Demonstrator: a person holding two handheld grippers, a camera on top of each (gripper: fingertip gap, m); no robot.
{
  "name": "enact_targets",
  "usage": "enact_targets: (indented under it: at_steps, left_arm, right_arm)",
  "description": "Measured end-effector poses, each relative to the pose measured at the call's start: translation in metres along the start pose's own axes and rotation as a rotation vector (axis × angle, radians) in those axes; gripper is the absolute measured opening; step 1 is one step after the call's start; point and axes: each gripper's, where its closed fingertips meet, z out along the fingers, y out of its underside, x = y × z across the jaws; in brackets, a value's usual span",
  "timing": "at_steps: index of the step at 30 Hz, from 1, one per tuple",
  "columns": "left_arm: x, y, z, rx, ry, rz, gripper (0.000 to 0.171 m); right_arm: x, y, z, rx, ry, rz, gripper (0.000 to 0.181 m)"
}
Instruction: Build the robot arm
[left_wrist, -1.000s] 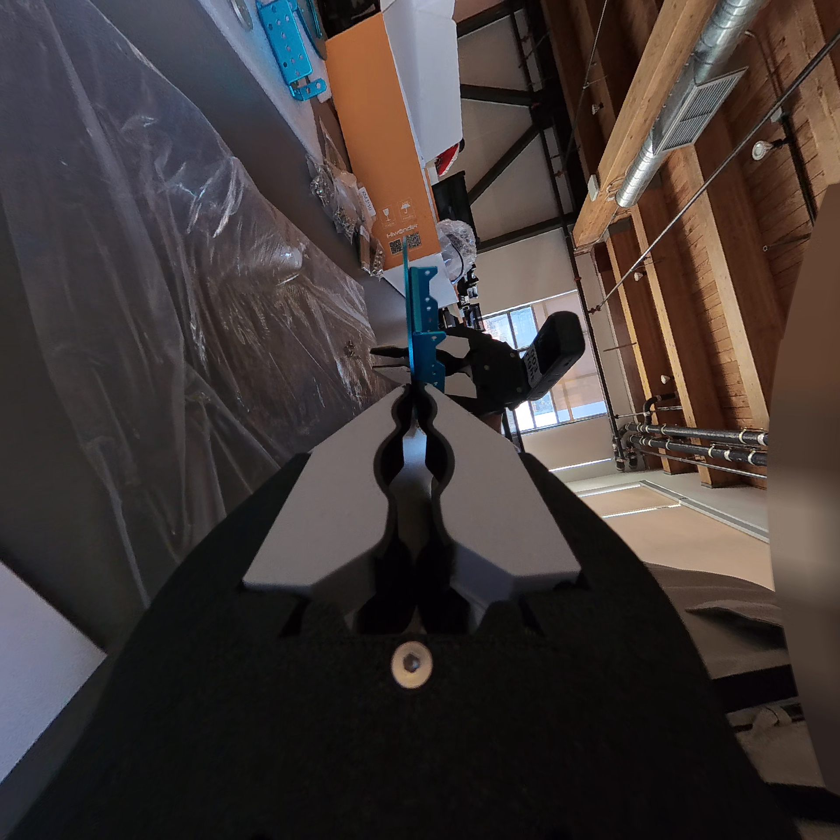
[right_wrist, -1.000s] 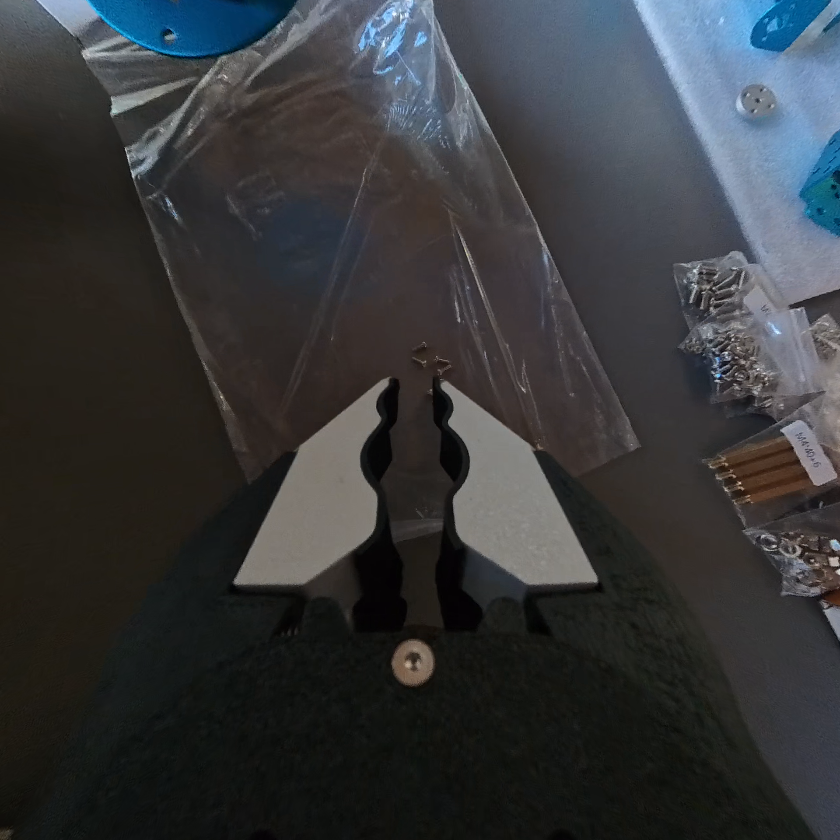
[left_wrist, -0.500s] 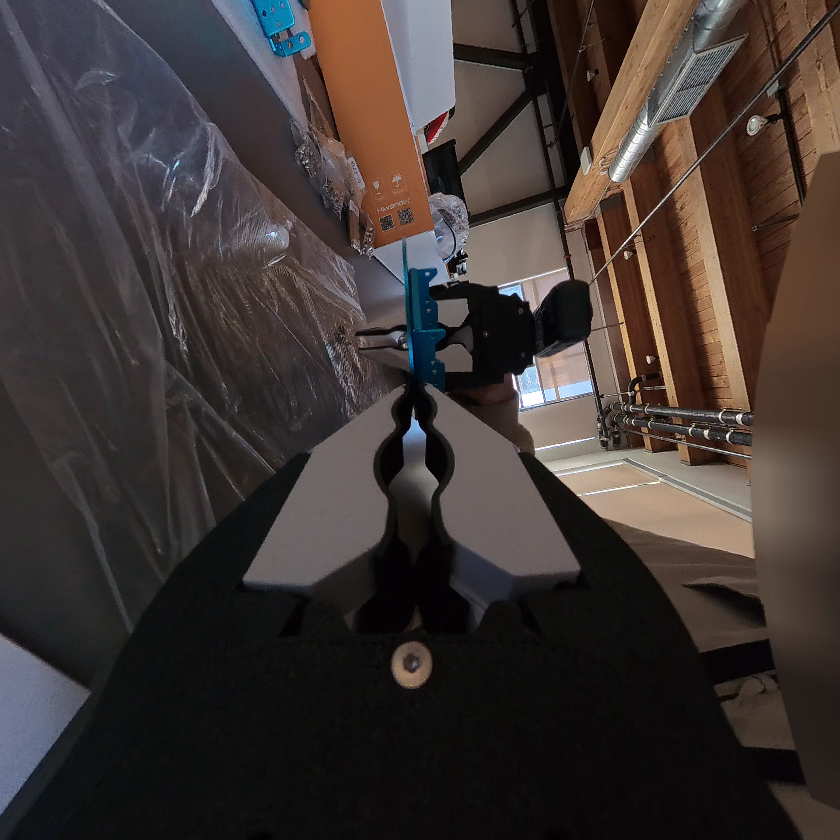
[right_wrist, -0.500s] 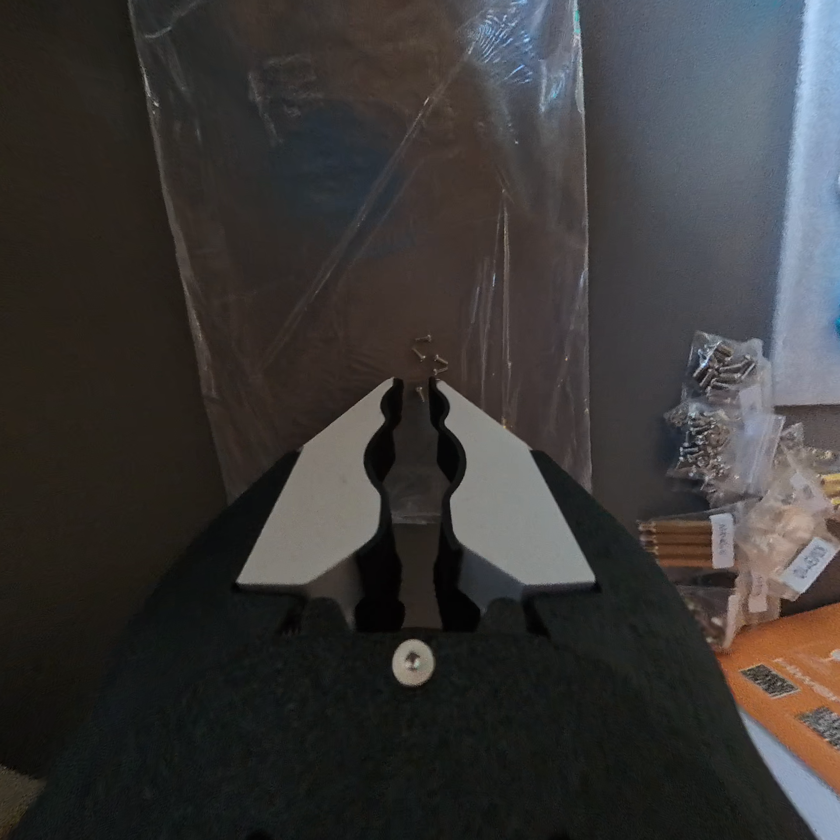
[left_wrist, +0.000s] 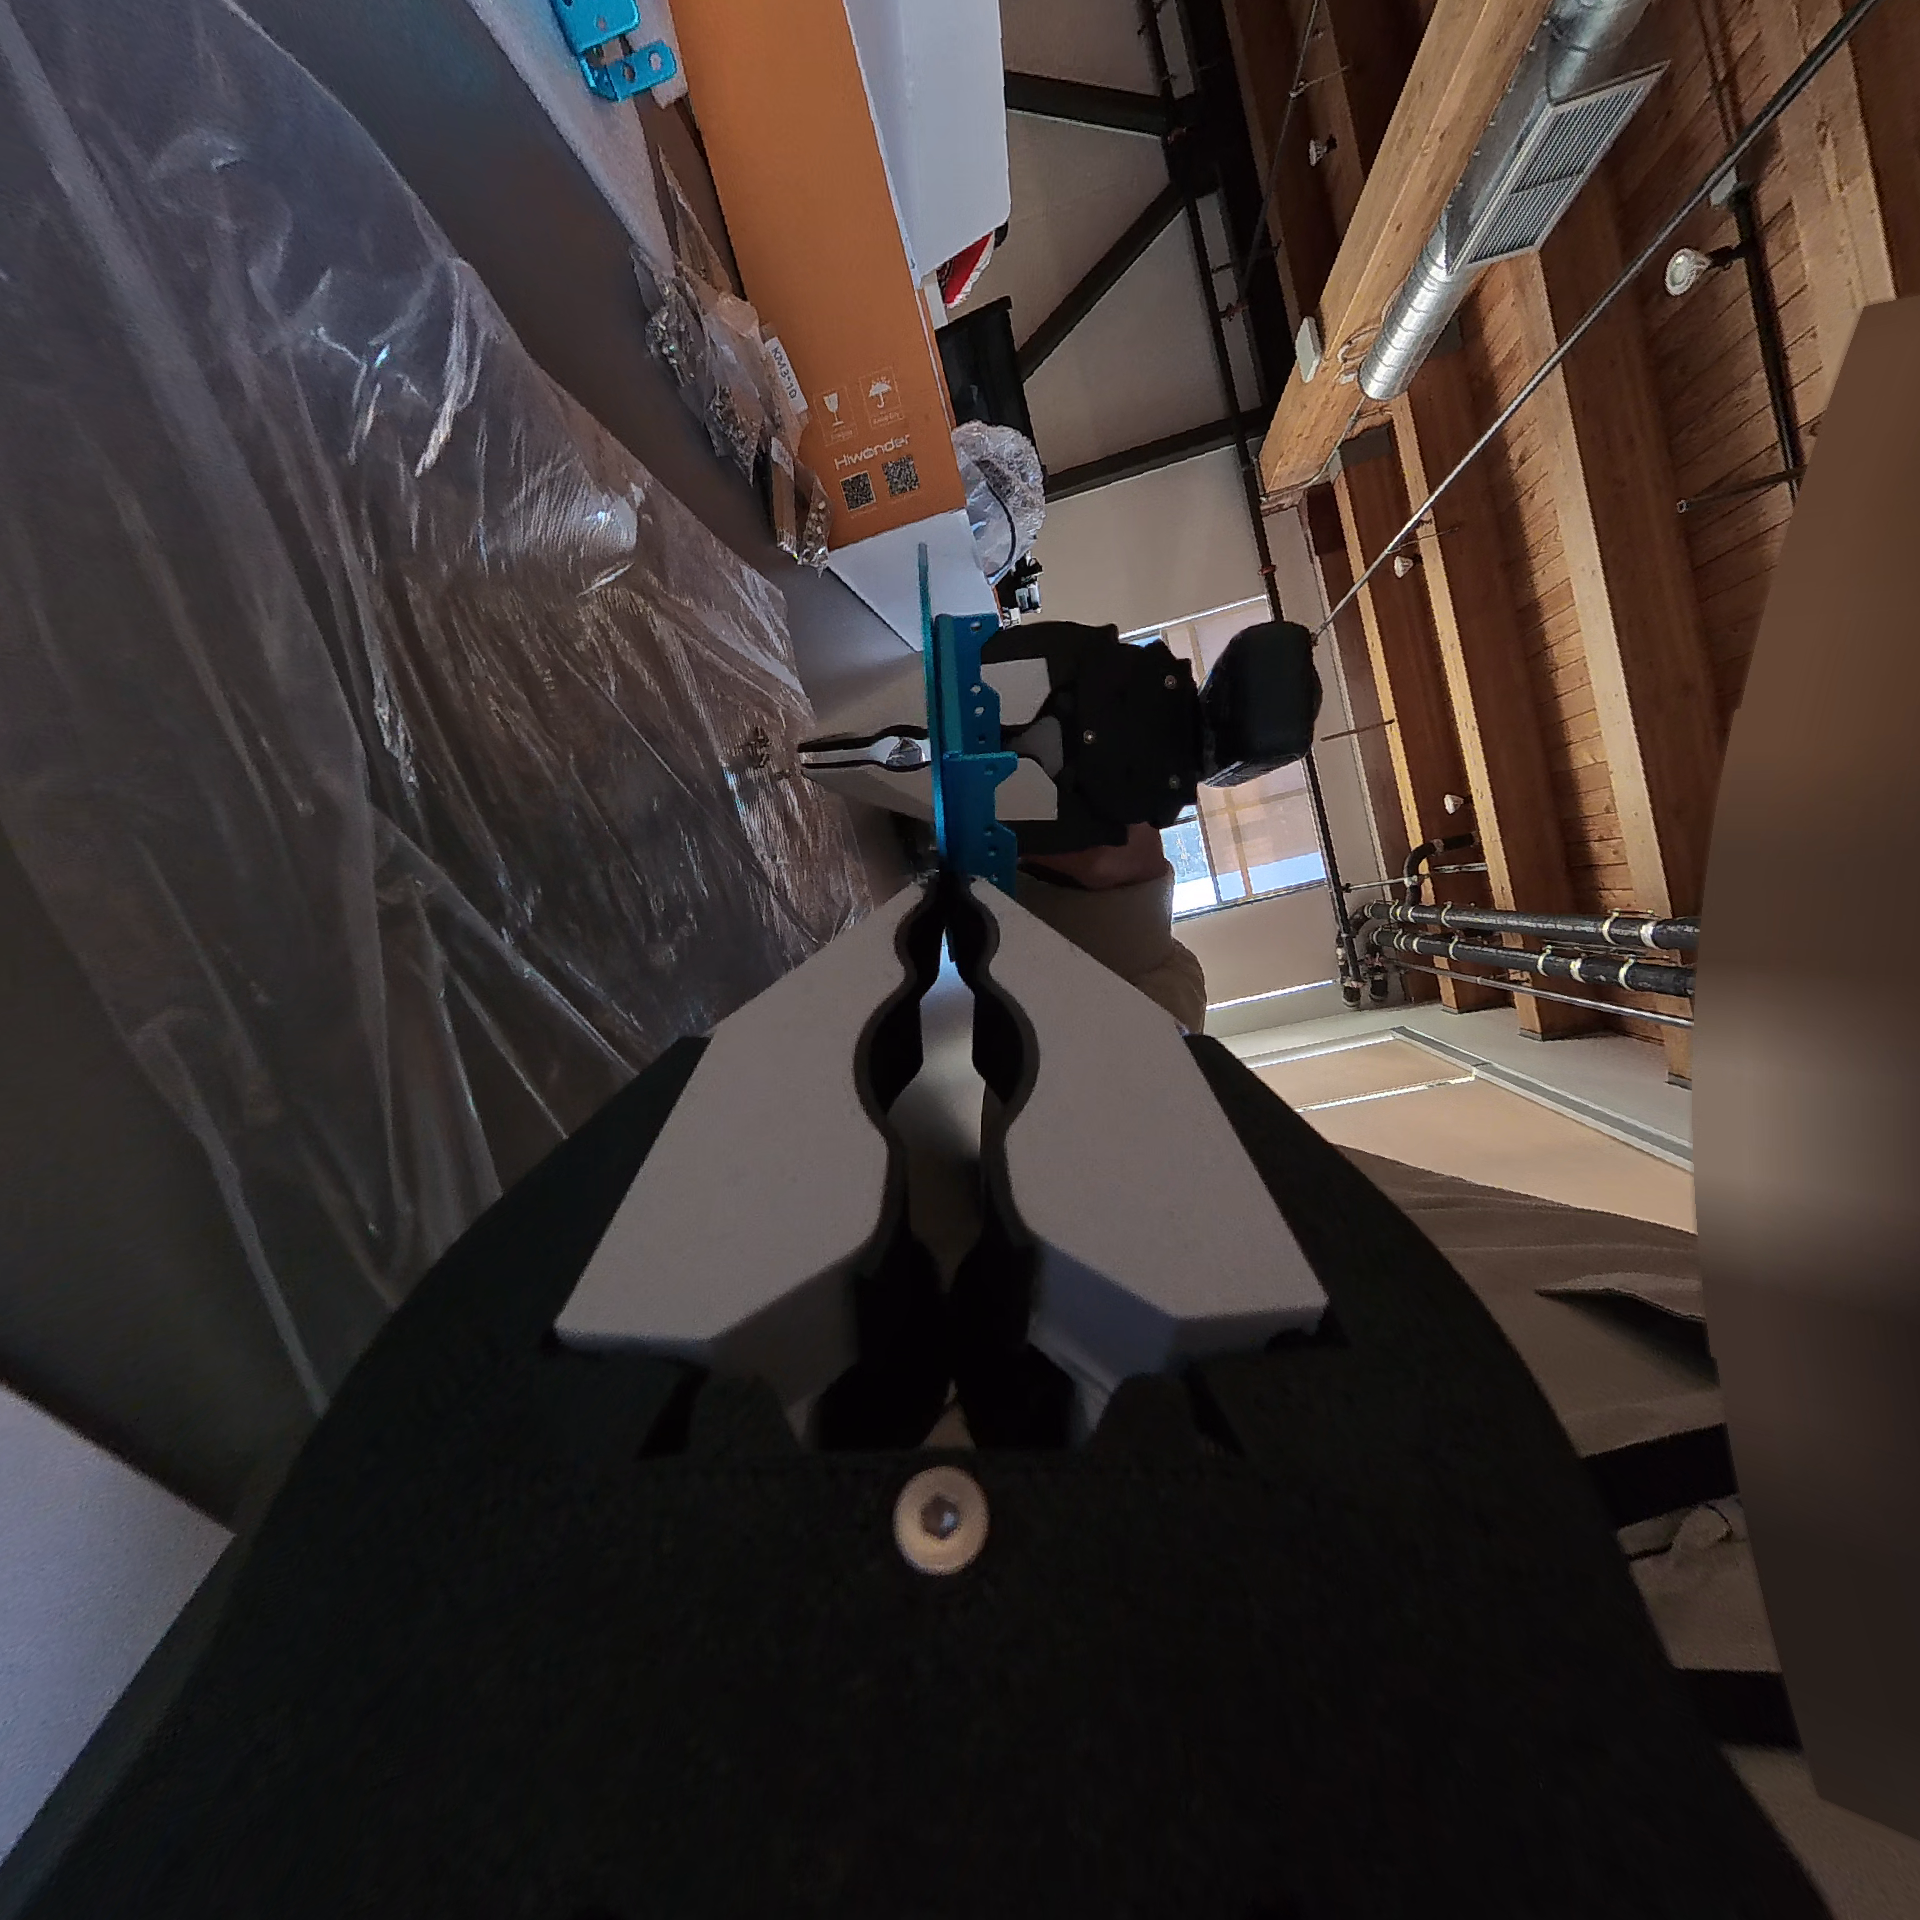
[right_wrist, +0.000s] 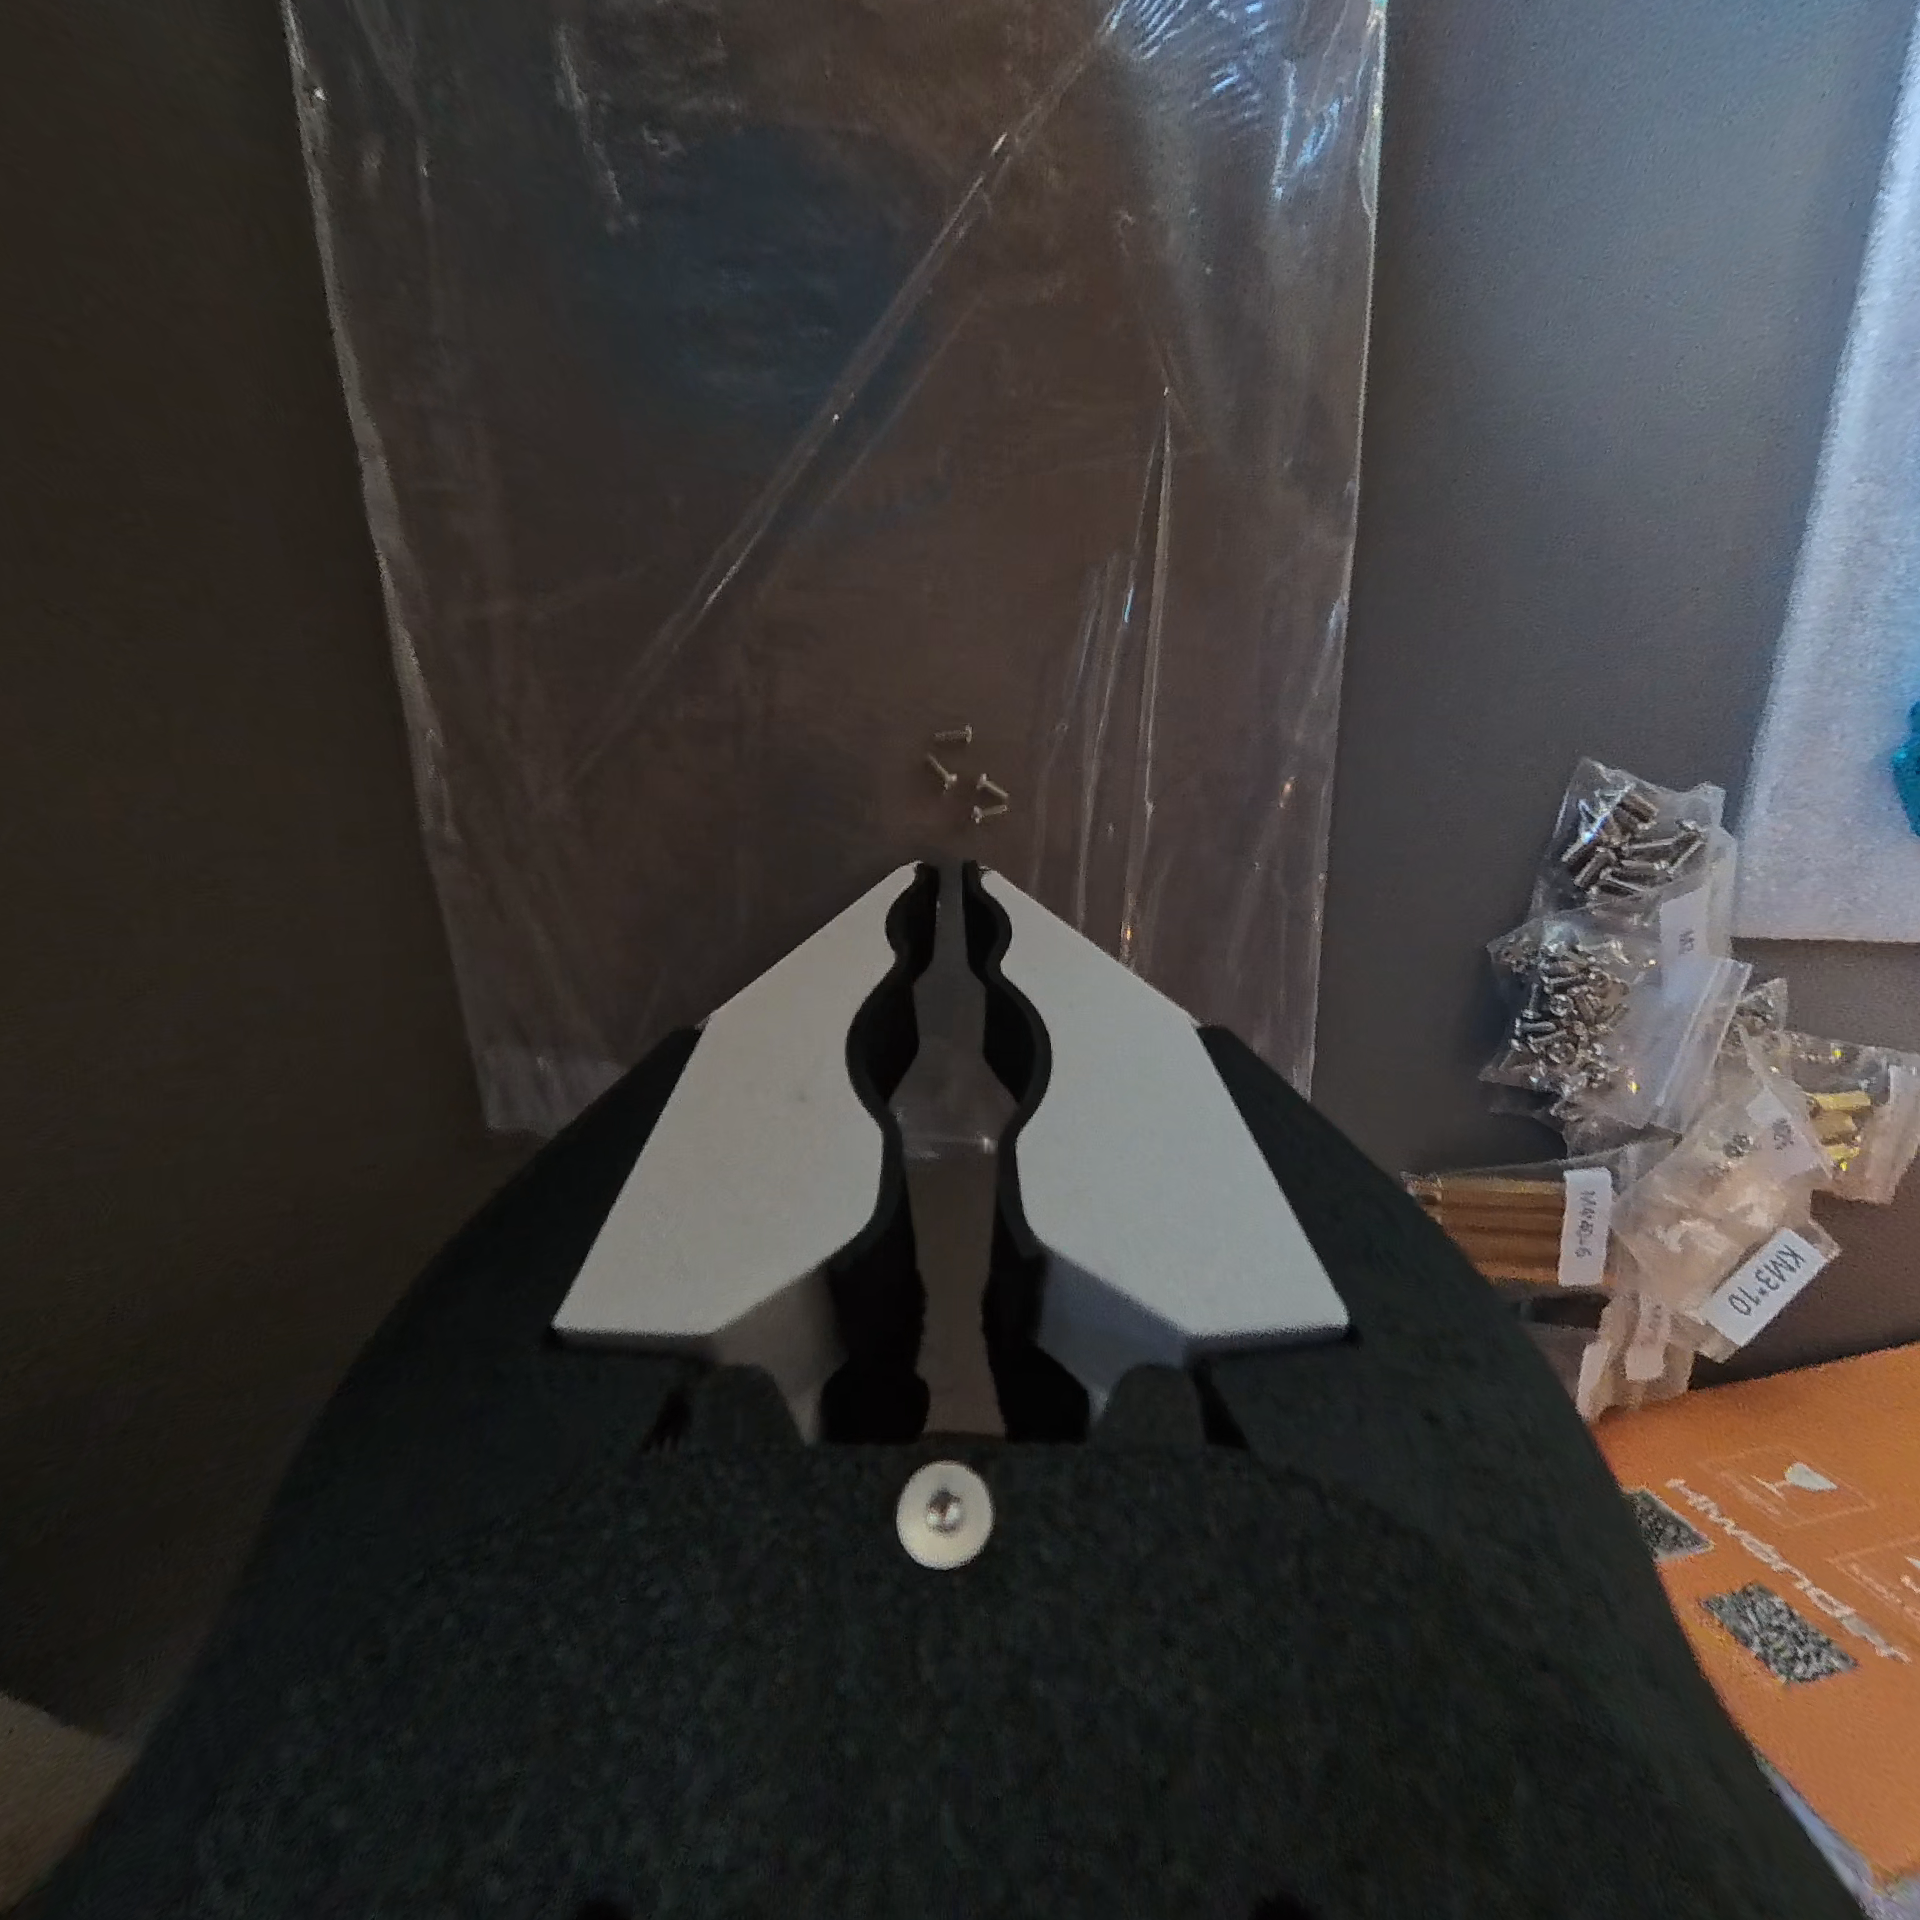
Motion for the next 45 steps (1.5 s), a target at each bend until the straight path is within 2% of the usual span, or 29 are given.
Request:
enact_targets:
  at_steps: [6, 13, 23, 26, 30, 32, 35, 38, 45]
  left_arm:
    - [0.001, -0.001, 0.0, 0.005, 0.008, -0.001, 0.0]
    - [0.002, 0.002, 0.002, -0.004, 0.016, -0.006, 0.0]
    - [0.003, 0.004, 0.005, -0.009, 0.024, -0.005, 0.0]
    - [0.005, 0.004, 0.006, -0.007, 0.051, -0.027, 0.0]
    - [0.005, 0.007, 0.009, -0.013, 0.071, -0.048, 0.0]
    - [0.004, 0.008, 0.01, -0.014, 0.07, -0.051, 0.0]
    - [0.005, 0.01, 0.012, -0.017, 0.073, -0.057, 0.0]
    - [0.007, 0.011, 0.012, -0.022, 0.076, -0.053, 0.0]
    - [0.007, 0.013, 0.011, -0.019, 0.07, -0.034, 0.0]
  right_arm:
    - [0.001, 0.005, -0.006, 0.005, 0.009, 0.019, 0.004]
    - [-0.004, 0.005, 0.004, -0.006, -0.016, 0.001, 0.006]
    - [-0.004, 0.002, 0.005, 0.022, -0.043, 0.048, 0.001]
    - [-0.004, -0.034, -0.013, 0.219, -0.025, 0.06, 0.001]
    - [-0.017, -0.128, -0.069, 0.749, -0.023, 0.093, 0.0]
    - [-0.023, -0.152, -0.078, 0.862, -0.037, 0.137, 0.0]
    - [-0.036, -0.168, -0.06, 0.833, -0.079, 0.188, 0.0]
    - [-0.037, -0.168, -0.037, 0.724, 0.006, 0.166, 0.0]
    - [-0.039, -0.17, -0.035, 0.678, 0.006, 0.169, 0.0]
